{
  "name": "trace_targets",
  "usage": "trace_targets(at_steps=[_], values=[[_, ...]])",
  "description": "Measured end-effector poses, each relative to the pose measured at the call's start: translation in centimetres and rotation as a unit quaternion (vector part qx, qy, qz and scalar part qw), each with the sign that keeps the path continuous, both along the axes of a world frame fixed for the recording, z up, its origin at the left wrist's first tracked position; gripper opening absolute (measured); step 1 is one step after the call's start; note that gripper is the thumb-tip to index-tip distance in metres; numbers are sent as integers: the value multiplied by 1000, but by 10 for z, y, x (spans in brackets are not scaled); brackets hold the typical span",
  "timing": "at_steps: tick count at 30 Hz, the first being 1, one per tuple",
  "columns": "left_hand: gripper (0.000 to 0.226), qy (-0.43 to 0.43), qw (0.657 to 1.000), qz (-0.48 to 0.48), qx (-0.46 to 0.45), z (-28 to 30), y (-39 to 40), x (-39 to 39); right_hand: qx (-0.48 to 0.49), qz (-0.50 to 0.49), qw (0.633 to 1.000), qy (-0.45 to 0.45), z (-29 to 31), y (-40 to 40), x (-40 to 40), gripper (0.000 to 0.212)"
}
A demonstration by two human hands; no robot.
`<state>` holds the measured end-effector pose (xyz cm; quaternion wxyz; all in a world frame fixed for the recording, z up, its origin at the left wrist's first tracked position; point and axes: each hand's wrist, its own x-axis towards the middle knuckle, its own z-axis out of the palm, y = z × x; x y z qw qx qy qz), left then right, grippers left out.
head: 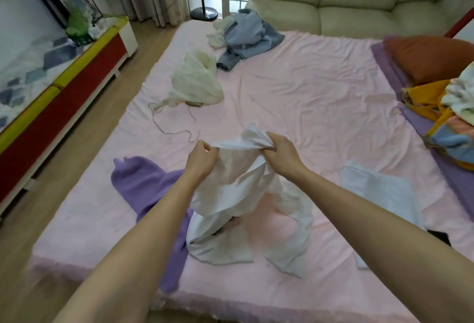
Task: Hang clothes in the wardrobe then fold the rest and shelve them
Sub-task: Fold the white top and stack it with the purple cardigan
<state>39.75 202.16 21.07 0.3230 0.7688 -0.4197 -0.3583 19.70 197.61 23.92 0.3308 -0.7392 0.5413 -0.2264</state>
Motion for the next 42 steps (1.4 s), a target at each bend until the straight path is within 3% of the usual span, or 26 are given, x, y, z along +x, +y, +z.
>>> trace_targets(at_steps=[3,6,8,11,14,16,18,20,22,24,26,29,31,32,34,36,37,39,40,42], values=[[29,-37,993,-100,45,-28,15,3,57,-29,997,-52,-8,-3,-19,17],[13,-156,973,-160,50,-52,19,-8,65,-65,994,-66,-11,-5,-33,12],[13,-159,974,-153,54,-61,19,-17,43,-78,995,-33,-12,-7,-47,10],[22,-89,993,-69,33,-61,14,-19,23,-30,996,80,-16,-8,-76,16],[33,123,991,22,-48,-33,1,-32,26,90,958,271,-24,-2,-98,20],[35,208,976,48,-50,-15,-7,-43,62,106,951,284,-30,4,-109,22],[28,145,989,3,-35,-8,-12,-44,122,64,969,207,-34,8,-120,28],[17,-49,988,-146,13,-4,-15,-43,185,6,979,91,-31,10,-131,35],[28,-221,933,-280,53,-5,-19,-47,232,-34,972,-6,-22,13,-140,30],[37,-307,898,-312,50,-4,-23,-53,229,-44,972,-21,-14,15,-150,18],[25,-379,873,-302,51,-2,-26,-51,188,-40,981,30,-10,16,-160,9],[21,-479,819,-300,104,-3,-26,-33,103,-60,980,159,-13,16,-175,20],[21,-508,790,-320,124,-1,-23,-27,49,-125,958,253,-17,19,-192,18],[31,-499,786,-339,135,0,-21,-28,20,-146,946,289,-20,21,-200,17],[61,-448,770,-418,181,4,-15,-36,-7,-134,951,278,-26,21,-211,18],[68,-435,713,-505,216,4,-7,-52,-5,-47,978,201,-26,27,-209,21],[65,-464,660,-548,221,5,-1,-61,6,5,981,193,-25,33,-206,25],[47,-520,565,-602,219,2,12,-74,66,134,946,289,-25,48,-200,25],[33,-533,542,-612,219,-1,18,-78,93,212,901,368,-29,57,-198,20],[27,-520,557,-605,232,-12,30,-86,126,327,791,501,-42,75,-199,32]])
